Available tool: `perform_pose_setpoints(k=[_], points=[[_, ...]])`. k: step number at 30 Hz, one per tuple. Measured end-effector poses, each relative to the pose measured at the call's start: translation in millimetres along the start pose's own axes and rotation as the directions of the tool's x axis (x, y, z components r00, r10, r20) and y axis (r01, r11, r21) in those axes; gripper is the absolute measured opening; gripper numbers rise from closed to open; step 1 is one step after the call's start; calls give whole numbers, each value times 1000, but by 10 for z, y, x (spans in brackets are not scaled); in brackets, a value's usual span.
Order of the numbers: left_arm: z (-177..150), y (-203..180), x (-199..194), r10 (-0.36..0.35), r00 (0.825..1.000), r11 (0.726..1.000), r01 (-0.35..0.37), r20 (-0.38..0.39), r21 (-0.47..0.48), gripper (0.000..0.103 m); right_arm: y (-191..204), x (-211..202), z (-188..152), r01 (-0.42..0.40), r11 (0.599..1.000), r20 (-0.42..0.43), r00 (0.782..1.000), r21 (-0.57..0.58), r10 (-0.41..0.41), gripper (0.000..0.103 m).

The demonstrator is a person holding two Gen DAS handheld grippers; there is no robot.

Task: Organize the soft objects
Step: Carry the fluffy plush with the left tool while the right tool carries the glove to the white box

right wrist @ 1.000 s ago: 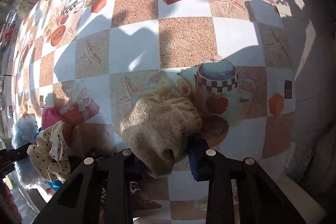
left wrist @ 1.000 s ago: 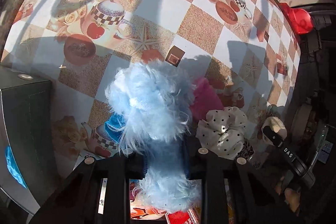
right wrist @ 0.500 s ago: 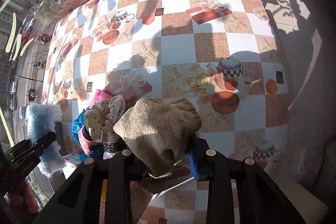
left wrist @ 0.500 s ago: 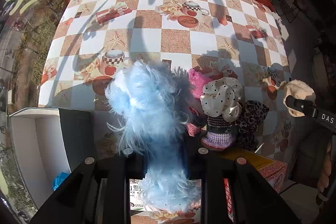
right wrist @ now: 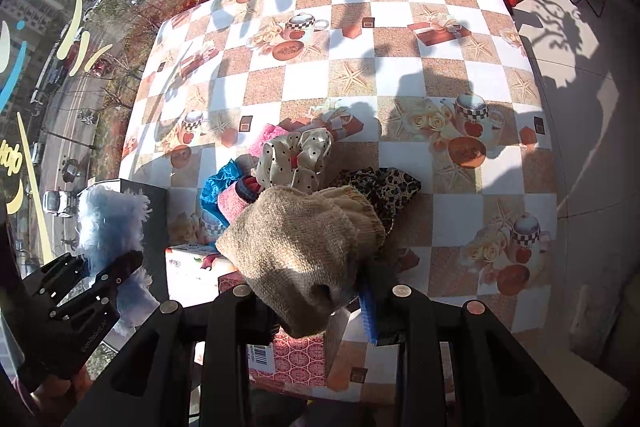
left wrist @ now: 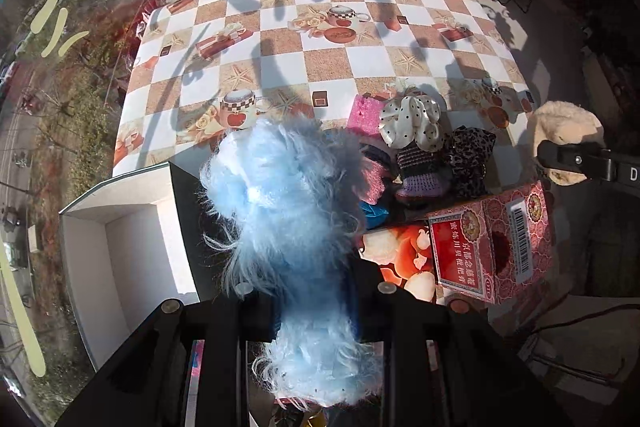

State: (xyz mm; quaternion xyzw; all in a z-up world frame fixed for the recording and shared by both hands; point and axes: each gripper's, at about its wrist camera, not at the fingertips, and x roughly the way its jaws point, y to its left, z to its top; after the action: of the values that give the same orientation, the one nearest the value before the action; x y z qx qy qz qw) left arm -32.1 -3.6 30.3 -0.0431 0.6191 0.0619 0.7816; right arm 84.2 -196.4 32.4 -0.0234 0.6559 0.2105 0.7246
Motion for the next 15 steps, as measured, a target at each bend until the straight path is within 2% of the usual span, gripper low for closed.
perform_pose_setpoints(k=[8, 15], points=[[-321, 45, -155, 6, 1000, 998, -7, 14, 66, 27, 345, -135, -321, 3, 999, -6, 1000, -45, -3, 32], [-504, 159, -221, 11, 999, 998, -13, 30, 57, 27, 687, -87, -573, -13, 996, -46, 999, -83, 9, 32]])
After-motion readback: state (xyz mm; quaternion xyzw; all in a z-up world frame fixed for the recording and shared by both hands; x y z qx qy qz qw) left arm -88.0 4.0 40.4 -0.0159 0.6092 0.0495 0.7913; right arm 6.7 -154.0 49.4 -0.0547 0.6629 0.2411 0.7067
